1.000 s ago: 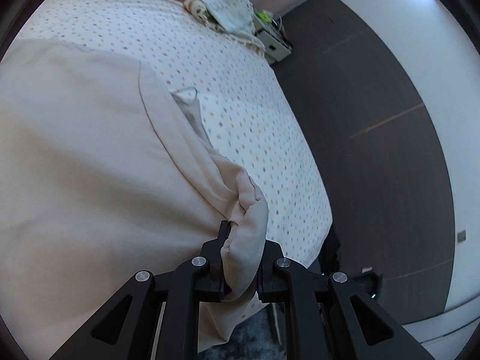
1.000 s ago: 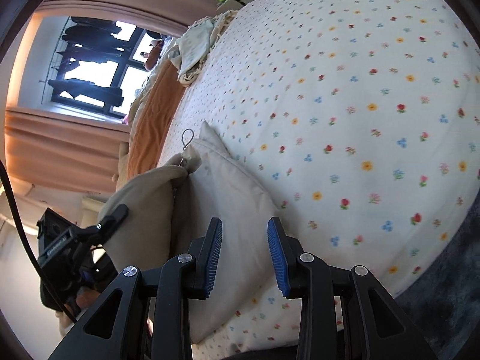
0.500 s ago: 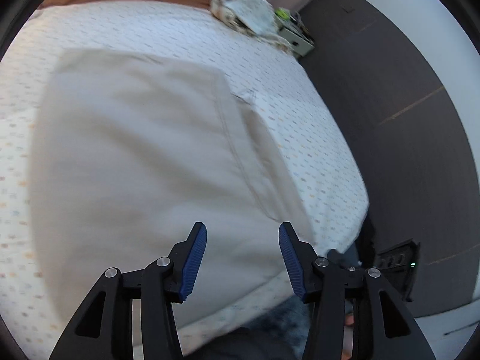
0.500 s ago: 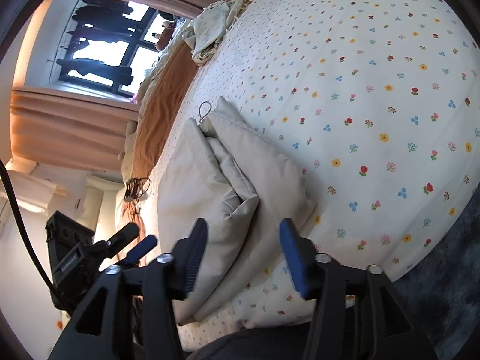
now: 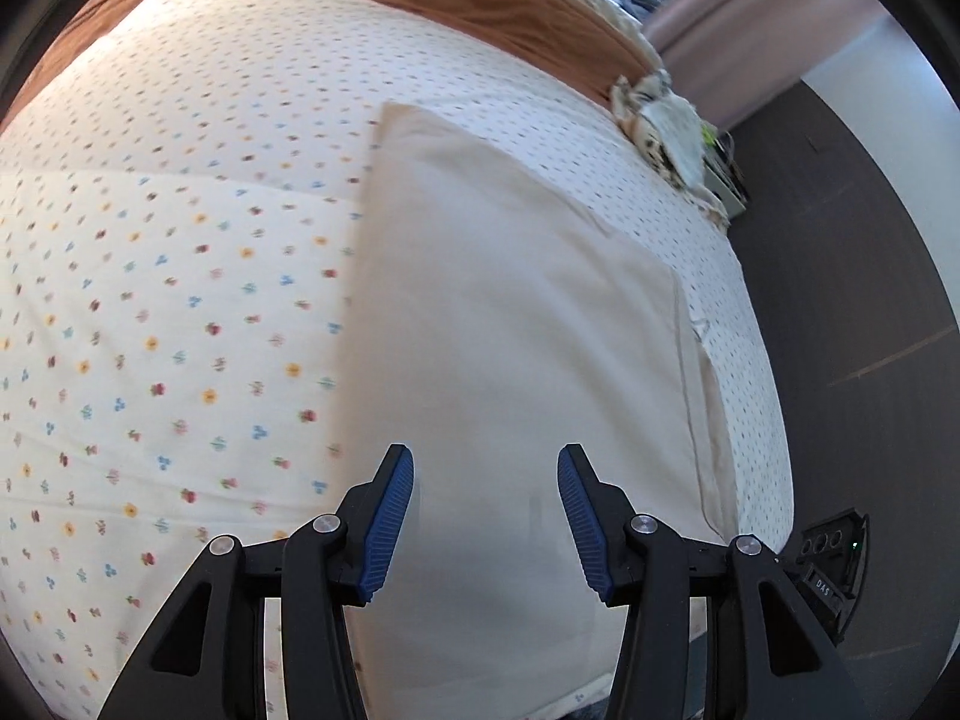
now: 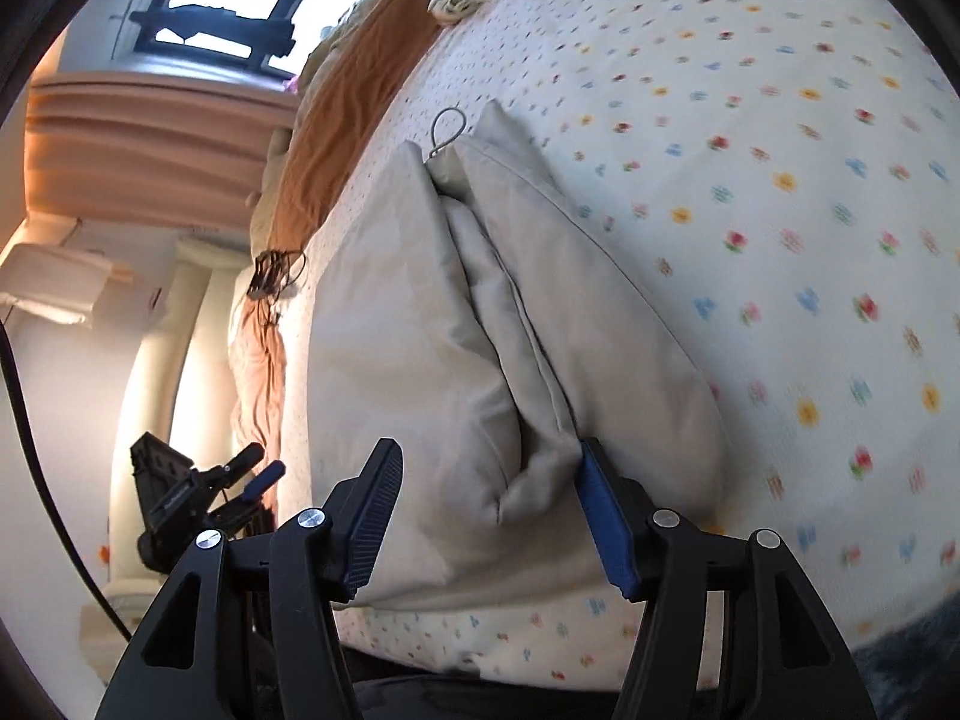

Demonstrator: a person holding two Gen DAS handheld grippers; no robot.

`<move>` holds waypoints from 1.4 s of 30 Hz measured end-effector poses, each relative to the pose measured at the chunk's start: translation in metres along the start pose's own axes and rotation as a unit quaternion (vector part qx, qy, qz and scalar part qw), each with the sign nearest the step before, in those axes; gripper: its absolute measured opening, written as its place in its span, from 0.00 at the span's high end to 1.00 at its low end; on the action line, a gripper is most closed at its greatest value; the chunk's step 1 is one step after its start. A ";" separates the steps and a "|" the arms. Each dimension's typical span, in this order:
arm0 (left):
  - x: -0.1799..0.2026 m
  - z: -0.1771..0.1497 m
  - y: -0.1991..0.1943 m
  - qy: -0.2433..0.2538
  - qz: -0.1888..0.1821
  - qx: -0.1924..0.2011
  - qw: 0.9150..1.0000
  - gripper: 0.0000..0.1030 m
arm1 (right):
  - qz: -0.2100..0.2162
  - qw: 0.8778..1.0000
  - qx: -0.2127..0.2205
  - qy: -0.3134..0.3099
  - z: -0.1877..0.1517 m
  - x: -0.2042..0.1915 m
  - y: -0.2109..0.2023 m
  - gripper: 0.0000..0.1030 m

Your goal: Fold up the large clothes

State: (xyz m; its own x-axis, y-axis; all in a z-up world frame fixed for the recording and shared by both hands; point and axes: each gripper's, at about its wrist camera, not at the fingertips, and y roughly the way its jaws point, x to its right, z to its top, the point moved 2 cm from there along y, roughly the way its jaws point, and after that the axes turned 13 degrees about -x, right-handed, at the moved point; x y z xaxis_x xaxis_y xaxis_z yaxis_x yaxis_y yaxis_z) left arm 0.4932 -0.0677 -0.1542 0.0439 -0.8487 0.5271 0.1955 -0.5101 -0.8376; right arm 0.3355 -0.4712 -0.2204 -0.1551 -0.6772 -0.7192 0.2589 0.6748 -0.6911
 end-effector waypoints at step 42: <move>-0.028 0.008 0.051 -0.027 -0.021 -0.024 0.999 0.50 | -0.194 0.970 -0.005 -0.144 0.138 -0.121 0.026 0.94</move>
State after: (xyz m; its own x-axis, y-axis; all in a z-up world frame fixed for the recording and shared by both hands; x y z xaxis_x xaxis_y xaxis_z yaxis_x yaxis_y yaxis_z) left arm 0.5095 -0.0693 -0.2106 0.0890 -0.8186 0.5675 0.1518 -0.5519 -0.8200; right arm 0.4923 -0.4123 -0.1420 0.0341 -0.9336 -0.3566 0.2253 0.3548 -0.9074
